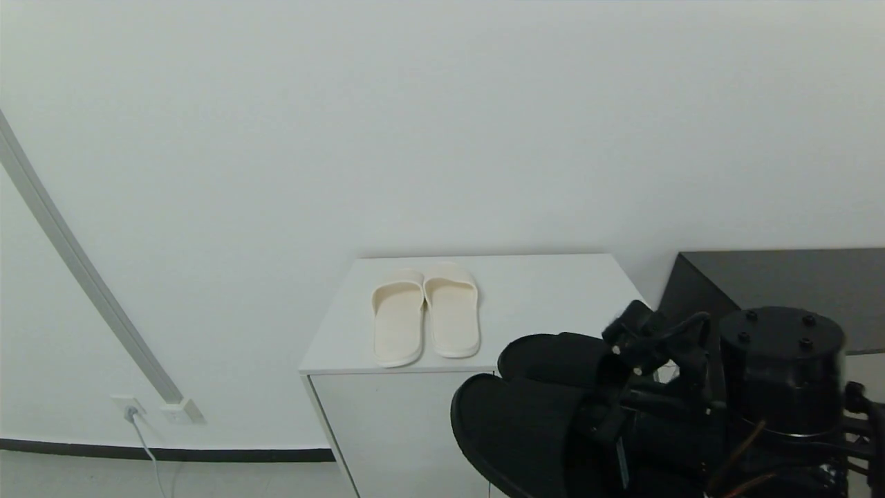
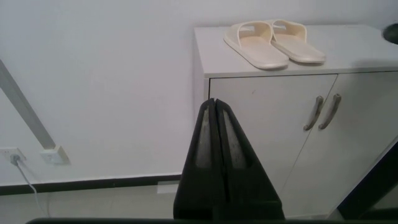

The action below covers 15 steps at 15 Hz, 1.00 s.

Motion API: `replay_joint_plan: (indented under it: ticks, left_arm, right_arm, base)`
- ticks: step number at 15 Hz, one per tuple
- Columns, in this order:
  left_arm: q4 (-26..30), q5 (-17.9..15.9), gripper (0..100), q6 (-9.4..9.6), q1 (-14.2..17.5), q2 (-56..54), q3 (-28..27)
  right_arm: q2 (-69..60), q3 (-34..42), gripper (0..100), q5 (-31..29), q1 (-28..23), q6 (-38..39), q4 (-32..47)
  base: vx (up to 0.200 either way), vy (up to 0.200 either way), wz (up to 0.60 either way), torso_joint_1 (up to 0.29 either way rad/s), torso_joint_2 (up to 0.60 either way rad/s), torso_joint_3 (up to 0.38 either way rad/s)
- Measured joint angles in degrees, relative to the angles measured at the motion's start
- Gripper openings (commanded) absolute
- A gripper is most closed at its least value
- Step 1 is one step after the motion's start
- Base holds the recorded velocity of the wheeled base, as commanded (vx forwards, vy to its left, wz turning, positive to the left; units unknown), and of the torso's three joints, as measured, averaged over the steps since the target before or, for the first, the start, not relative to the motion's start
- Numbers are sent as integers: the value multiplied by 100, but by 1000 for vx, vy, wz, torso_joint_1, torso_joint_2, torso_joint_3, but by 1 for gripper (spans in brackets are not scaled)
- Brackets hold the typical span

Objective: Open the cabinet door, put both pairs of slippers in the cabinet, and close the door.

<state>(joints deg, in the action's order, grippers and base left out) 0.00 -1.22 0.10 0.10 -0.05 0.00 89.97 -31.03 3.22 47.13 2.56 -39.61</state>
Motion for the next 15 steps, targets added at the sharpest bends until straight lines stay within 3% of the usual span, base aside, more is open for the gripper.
replay_joint_plan:
  ticks: [2,6,15]
  left_arm:
    - [0,0,0,0,-5,0,0]
    - [2,0,0,0,-7,0,0]
    - [0,7,0,-10,-5,0,0]
  right_arm:
    - [-234,151,0,50,22,-5,1]
    - [-369,200,0,28,20,6,6]
    - [-290,306,0,55,-11,-16,-38]
  base:
    - [0,0,0,0,0,0]
    - [-200,0,0,10,6,1]
    - [0,0,0,0,0,0]
